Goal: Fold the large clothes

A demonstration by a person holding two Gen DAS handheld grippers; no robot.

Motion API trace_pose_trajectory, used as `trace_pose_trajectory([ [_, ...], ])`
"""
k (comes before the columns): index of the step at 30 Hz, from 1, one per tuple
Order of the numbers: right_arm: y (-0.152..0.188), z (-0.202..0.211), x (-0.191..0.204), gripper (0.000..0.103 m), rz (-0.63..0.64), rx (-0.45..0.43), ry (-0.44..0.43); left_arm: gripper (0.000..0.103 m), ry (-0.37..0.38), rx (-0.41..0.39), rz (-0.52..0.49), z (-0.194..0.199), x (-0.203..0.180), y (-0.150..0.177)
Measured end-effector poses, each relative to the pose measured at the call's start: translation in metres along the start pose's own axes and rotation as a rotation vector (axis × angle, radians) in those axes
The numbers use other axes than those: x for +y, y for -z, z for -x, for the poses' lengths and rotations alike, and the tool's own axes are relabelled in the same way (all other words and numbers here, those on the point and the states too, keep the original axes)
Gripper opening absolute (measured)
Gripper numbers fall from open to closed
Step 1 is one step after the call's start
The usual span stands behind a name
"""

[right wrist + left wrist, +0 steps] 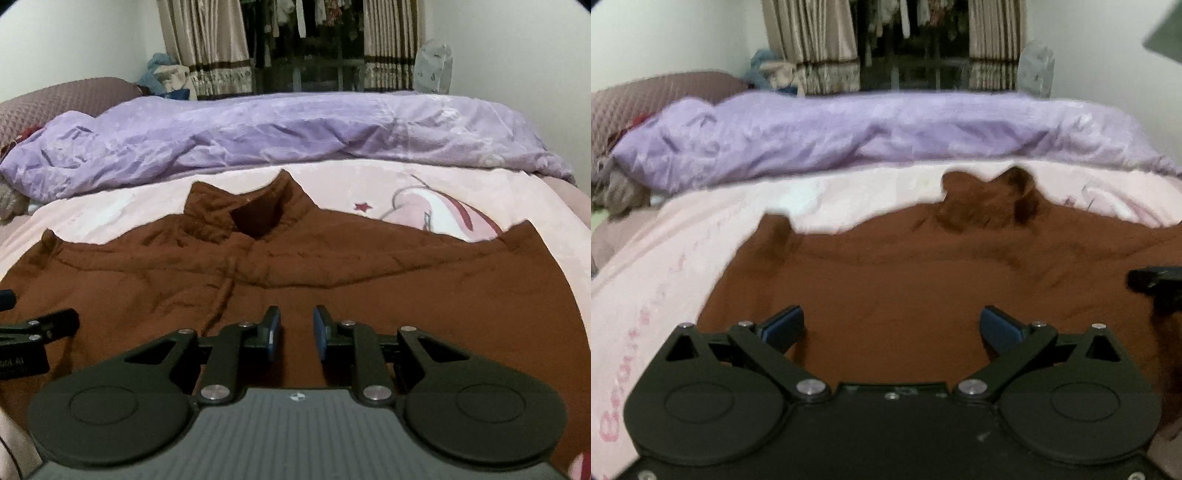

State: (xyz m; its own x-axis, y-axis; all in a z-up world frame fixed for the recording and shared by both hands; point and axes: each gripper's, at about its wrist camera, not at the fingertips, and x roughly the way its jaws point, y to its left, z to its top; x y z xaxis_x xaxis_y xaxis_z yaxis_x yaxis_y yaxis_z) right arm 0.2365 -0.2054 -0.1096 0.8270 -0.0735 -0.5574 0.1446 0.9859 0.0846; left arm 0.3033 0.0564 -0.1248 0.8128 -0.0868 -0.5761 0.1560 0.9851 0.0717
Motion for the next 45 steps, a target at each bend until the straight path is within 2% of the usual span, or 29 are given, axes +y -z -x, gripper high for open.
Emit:
trace_pose_trajectory([
  [2,0.007,-0.018,-0.005,0.014,-0.021,0.047,0.002,0.103,0.021,0.045,0.004,-0.026,0.004,0.016],
  [3,0.012,-0.027,-0.009,0.013,-0.034,0.051,0.001,0.103,0.023,0.014,0.016,-0.031,0.004,0.022],
  [5,0.016,-0.030,-0.011,0.013,-0.048,0.019,-0.008,0.103,-0.002,0.001,-0.001,-0.029,-0.001,0.020],
  [9,0.015,-0.027,-0.006,0.013,-0.031,0.019,0.010,0.103,-0.012,0.007,0.005,-0.027,-0.003,0.016],
  [13,0.006,-0.007,-0.006,0.014,-0.015,0.023,0.005,0.103,-0.021,0.013,-0.017,-0.003,0.002,0.000],
  [15,0.003,0.009,-0.012,0.014,-0.013,0.012,0.001,0.103,-0.035,-0.037,-0.019,0.018,0.010,-0.008],
  [18,0.003,0.029,-0.026,0.014,-0.018,0.007,0.002,0.103,-0.012,-0.080,0.009,0.039,0.027,-0.011],
  [20,0.003,0.026,-0.034,0.014,-0.019,0.048,0.012,0.103,0.005,-0.042,0.012,0.037,0.033,-0.008],
  [24,0.014,0.003,-0.044,0.009,-0.044,0.117,0.012,0.103,-0.033,0.094,-0.079,0.000,0.024,0.015],
  [25,0.016,-0.002,-0.045,0.007,-0.047,0.114,0.010,0.103,-0.033,0.077,-0.071,-0.003,0.023,0.022],
  [27,0.018,-0.006,-0.043,0.007,-0.035,0.101,0.026,0.103,-0.053,0.077,-0.062,-0.004,0.020,0.016],
  [32,0.011,0.016,-0.042,0.008,-0.007,0.075,0.035,0.103,-0.109,0.041,-0.129,0.010,0.018,-0.002],
  [37,0.008,0.039,-0.081,0.008,-0.082,0.042,0.134,0.103,-0.122,0.018,0.030,0.021,0.067,0.001],
  [39,0.012,0.028,-0.096,0.007,-0.097,0.083,0.179,0.103,-0.200,0.131,0.000,-0.004,0.077,0.011],
  [40,0.016,0.017,-0.101,0.007,-0.086,0.112,0.191,0.103,-0.191,0.146,-0.016,-0.015,0.081,0.018],
  [41,0.020,0.007,-0.105,0.007,-0.085,0.123,0.180,0.103,-0.146,0.137,0.019,-0.018,0.087,0.022],
  [43,0.023,0.002,-0.106,0.007,-0.106,0.101,0.181,0.103,-0.115,0.138,0.103,-0.017,0.100,0.021],
  [45,0.019,0.006,-0.101,0.007,-0.086,0.103,0.203,0.103,-0.137,0.104,0.097,-0.011,0.100,0.019],
])
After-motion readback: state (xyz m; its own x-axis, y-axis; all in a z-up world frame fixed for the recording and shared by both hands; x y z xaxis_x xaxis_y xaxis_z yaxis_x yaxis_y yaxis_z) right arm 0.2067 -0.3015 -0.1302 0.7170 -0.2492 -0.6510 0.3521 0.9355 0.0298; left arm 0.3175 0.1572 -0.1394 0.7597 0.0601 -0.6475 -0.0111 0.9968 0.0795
